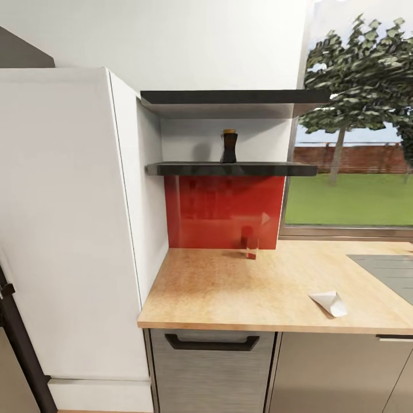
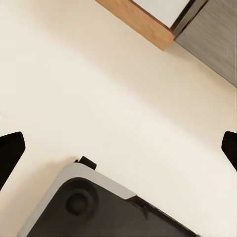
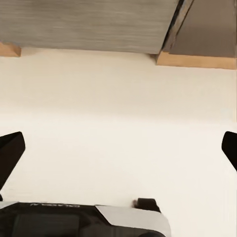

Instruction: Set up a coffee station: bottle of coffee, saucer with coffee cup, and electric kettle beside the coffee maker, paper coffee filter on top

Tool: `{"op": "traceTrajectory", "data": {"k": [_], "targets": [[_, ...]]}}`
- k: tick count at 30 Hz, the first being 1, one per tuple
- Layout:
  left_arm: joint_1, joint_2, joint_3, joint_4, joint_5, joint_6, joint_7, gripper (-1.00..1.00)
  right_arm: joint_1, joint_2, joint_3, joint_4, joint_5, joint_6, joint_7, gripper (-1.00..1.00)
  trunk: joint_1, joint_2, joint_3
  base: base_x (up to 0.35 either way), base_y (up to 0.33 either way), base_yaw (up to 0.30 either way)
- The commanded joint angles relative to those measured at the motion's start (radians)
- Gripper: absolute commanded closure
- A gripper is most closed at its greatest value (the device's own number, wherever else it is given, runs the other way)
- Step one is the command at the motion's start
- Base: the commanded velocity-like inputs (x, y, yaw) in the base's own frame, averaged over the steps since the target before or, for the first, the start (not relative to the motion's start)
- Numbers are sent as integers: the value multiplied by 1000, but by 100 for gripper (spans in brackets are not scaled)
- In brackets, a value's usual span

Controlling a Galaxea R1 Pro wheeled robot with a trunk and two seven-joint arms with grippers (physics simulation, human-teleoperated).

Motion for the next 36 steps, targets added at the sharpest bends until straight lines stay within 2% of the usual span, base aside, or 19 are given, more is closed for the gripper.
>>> {"op": "traceTrajectory", "data": {"k": [1,4,8,10,12,13,15,16,18,19,23,24,25,26,27,28,29,36], "targets": [[0,0,-7,1,9,-3,-6,-100,0,2,8,-23,-8,-4,-6,-100,0,-1,-1,0,0,0],[0,-4,-9,3,6,-3,-8,-100,0,7,9,-108,-2,-5,-9,-100,0,-1,-1,0,0,0],[0,-9,-11,6,8,-2,-8,-100,-1,10,10,-247,29,-4,-41,-100,0,-1,-1,0,0,0],[0,-9,-12,8,10,-2,-8,-100,-1,11,12,-321,66,-1,-92,-100,0,-1,-1,0,0,0],[0,-10,-13,9,10,-2,-8,-100,0,12,19,-409,125,3,-166,-100,0,-1,-1,0,0,0],[0,-10,-13,10,9,-2,-8,-100,0,13,29,-481,172,13,-217,-100,0,-1,-1,0,0,0],[0,-10,-14,11,9,-2,-7,-100,0,14,42,-560,216,38,-261,-100,0,-1,-1,0,0,0],[0,-10,-15,12,8,-2,-5,-100,1,15,57,-638,252,76,-296,-100,0,-1,-1,0,0,0],[0,-10,-15,12,8,-2,-2,-100,1,15,76,-778,286,159,-332,-100,0,-1,-1,0,0,0],[0,-10,-16,15,8,-1,-1,-100,1,11,84,-898,290,222,-346,-100,0,-1,-1,0,0,0],[0,-10,-16,35,8,-1,0,-100,1,9,89,-1062,288,327,-354,-100,0,-1,-1,0,0,0],[0,-9,-16,45,9,-1,0,-100,0,14,90,-1162,287,410,-351,-100,0,-1,-1,0,0,0],[0,-9,-16,48,9,0,0,-100,0,19,91,-1203,287,447,-347,-100,0,-1,-1,0,0,0],[0,-10,-16,53,9,0,0,-100,-1,29,92,-1239,287,480,-344,-100,0,-1,-1,0,0,0],[0,-10,-16,70,9,0,0,-100,-4,74,93,-1293,291,535,-337,-100,0,-1,-1,0,0,0],[0,-7,-16,77,9,0,0,-100,-16,98,93,-1321,298,562,-331,-100,0,-1,-1,0,0,0],[0,-4,-15,82,9,0,0,-100,-56,98,93,-1344,304,587,-326,-100,0,-1,-1,0,0,0],[0,-7,-15,83,11,0,1,-100,-183,98,91,-1356,306,676,-324,-100,0,-1,-1,0,0,0]]}}
